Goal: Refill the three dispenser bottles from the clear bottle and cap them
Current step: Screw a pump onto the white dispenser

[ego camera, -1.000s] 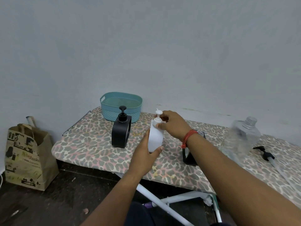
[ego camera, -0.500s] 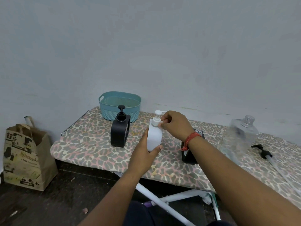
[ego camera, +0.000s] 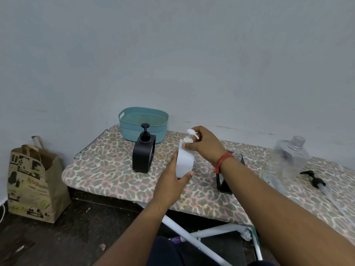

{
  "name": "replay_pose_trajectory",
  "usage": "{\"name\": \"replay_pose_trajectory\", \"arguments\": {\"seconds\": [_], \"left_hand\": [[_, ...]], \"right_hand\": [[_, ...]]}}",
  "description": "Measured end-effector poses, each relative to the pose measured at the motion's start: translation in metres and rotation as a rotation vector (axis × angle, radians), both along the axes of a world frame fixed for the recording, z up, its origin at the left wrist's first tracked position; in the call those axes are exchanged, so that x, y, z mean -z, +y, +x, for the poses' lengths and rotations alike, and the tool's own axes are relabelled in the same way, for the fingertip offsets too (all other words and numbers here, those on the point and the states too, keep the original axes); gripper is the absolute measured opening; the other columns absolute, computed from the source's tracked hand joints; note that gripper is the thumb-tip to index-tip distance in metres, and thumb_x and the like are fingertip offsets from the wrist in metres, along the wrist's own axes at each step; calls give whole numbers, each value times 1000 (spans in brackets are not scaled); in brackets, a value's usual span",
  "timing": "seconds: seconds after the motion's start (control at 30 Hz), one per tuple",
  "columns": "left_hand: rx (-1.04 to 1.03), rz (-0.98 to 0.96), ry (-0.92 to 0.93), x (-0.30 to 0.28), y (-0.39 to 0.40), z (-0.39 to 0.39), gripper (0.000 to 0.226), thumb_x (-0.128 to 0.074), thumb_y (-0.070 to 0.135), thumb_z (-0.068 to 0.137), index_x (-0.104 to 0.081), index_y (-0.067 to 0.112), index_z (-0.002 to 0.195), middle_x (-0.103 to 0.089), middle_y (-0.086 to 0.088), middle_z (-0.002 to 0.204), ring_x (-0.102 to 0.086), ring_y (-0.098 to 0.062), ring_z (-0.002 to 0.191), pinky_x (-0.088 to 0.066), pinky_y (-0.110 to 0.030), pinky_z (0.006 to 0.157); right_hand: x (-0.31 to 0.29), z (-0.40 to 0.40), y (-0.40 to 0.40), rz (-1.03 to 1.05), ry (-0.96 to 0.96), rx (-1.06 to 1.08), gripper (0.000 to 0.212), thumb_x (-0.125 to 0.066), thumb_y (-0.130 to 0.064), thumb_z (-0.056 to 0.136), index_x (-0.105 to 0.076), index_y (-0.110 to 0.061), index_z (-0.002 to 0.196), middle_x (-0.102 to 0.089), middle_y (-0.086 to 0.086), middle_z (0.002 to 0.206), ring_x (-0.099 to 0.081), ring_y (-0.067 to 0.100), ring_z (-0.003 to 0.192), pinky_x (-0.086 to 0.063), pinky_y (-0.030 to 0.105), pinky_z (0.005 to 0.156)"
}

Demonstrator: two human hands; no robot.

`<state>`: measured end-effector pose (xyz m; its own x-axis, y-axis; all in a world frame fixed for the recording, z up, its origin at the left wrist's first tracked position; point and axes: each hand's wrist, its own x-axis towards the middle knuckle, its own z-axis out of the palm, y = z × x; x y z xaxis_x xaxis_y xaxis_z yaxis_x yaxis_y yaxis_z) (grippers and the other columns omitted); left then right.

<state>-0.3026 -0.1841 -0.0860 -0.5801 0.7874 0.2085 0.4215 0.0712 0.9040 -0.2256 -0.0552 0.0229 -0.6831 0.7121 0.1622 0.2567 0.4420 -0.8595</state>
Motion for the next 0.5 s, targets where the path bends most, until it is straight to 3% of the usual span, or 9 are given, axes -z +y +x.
{"name": "replay_pose_trajectory", "arguments": {"seconds": [0.1, 0.33, 0.4, 0.5], "left_hand": [[-4, -3, -2, 1, 0, -1, 83, -70, 42, 95, -18, 47, 159, -49, 15, 150, -52, -11, 130, -50, -38, 106], [-1, 3, -3, 1, 0, -1, 80, -70, 41, 95, -19, 52, 156, -53, 17, 143, -55, -8, 124, -53, -39, 102], [-4, 2, -4, 1, 0, -1, 81, -70, 41, 95, -19, 51, 157, -52, 16, 144, -55, -8, 125, -53, -41, 103], [-4, -4, -7, 1, 1, -1, 83, -70, 42, 95, -18, 47, 159, -49, 14, 149, -53, -11, 129, -51, -43, 105]], "right_hand": [[5, 0, -1, 57, -67, -34, 26, -81, -20, 81, -64, -14, 100, -55, 0, 78, -50, 13, 70, -42, 29, 68], [2, 11, 6, 171, -129, 33, 23, -82, -24, 79, -63, -15, 89, -60, -4, 78, -54, 10, 69, -40, 16, 58], [0, 12, 6, 155, -90, 48, 29, -84, -26, 77, -63, -14, 94, -62, -4, 83, -56, 11, 72, -45, 20, 64], [-4, 8, 4, 63, -35, 4, 40, -85, -23, 77, -64, -13, 110, -68, -4, 104, -63, 11, 94, -50, 25, 83]]}}
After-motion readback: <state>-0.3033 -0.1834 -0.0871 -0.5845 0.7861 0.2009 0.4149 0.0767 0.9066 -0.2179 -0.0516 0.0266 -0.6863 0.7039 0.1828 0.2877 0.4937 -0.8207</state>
